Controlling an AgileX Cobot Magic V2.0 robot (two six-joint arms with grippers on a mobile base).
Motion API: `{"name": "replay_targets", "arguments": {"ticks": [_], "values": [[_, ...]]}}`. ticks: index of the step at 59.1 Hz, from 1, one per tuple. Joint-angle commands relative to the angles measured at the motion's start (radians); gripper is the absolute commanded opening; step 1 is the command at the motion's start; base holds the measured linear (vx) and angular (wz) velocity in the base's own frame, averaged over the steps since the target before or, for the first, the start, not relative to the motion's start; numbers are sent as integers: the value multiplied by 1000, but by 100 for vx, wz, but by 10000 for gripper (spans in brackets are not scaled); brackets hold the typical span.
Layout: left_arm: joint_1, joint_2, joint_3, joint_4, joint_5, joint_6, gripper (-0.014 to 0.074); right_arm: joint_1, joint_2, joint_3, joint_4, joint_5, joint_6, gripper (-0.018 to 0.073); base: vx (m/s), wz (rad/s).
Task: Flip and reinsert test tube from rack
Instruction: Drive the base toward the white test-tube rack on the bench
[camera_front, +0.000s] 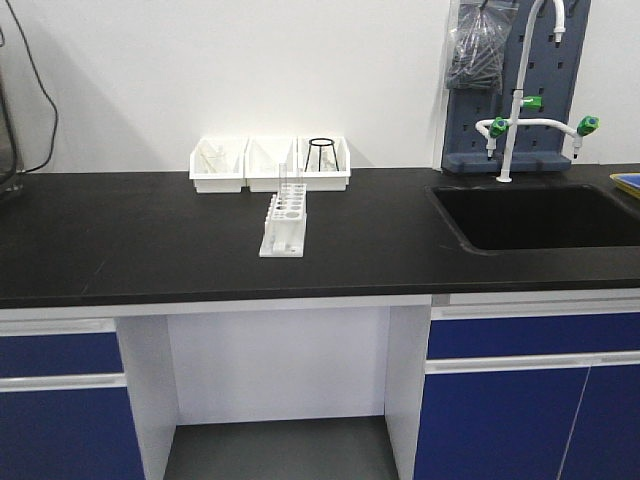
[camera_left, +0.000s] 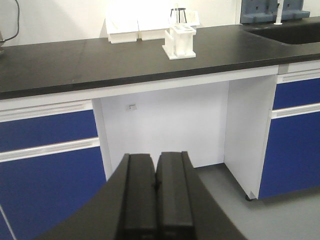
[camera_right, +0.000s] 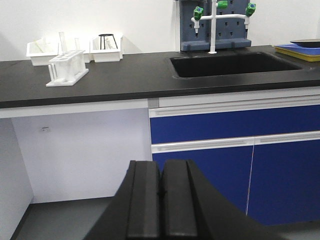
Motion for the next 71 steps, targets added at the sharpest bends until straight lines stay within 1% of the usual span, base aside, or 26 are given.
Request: {"name": "replay_targets", "arguments": {"ticks": [1, 40, 71], "values": [[0, -7, -4, -5, -82, -10, -7, -7, -14, 3, -5, -82, -6, -11, 28, -8], [0, -7, -4, -5, -82, -10, -7, -7, -14, 3, -5, -82, -6, -11, 35, 9], [0, -7, -4, -5, -82, -10, -7, -7, -14, 3, -5, -82, -6, -11, 38, 0]]}}
